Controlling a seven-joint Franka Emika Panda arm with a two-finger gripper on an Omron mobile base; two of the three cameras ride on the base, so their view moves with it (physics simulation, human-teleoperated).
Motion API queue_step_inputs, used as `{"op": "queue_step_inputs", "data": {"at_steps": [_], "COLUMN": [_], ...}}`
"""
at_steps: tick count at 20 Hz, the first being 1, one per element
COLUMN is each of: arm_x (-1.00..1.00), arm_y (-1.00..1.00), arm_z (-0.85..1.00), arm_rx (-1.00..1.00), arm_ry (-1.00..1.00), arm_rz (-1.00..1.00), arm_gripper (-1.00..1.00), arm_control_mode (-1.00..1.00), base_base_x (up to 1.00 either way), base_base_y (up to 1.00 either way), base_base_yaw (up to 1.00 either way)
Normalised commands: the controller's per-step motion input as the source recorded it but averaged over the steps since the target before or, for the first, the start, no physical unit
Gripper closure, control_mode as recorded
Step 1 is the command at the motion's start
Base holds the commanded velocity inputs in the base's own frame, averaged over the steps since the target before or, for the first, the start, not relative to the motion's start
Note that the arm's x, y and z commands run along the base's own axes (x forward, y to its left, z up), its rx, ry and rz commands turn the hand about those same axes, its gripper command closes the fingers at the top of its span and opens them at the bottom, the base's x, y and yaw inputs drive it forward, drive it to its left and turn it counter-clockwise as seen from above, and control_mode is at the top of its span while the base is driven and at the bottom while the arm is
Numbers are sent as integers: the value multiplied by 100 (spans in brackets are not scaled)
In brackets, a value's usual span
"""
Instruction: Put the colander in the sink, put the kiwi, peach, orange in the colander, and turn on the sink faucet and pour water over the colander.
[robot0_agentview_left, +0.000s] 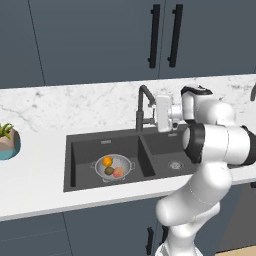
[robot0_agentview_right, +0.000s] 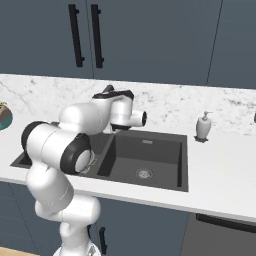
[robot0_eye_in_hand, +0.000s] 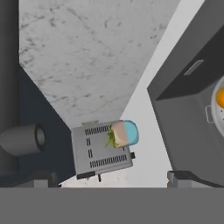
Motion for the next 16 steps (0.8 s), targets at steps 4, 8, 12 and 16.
{"op": "queue_step_inputs", "data": {"at_steps": [4,8,12,16], "arm_x": [22,19,16,19], "arm_y": [0,-14,-24,-11], "arm_z": [0,-2,-12,-7], "arm_rx": [0,0,0,0], "arm_ry": [0,0,0,0], "arm_rz": [2,0,0,0], "arm_gripper": [-100,-100,-100,-100], "arm_control_mode": [-100,-100,-100,-100], "base_base_x": [0,0,0,0], "base_base_y": [0,0,0,0], "base_base_yaw": [0,0,0,0]}}
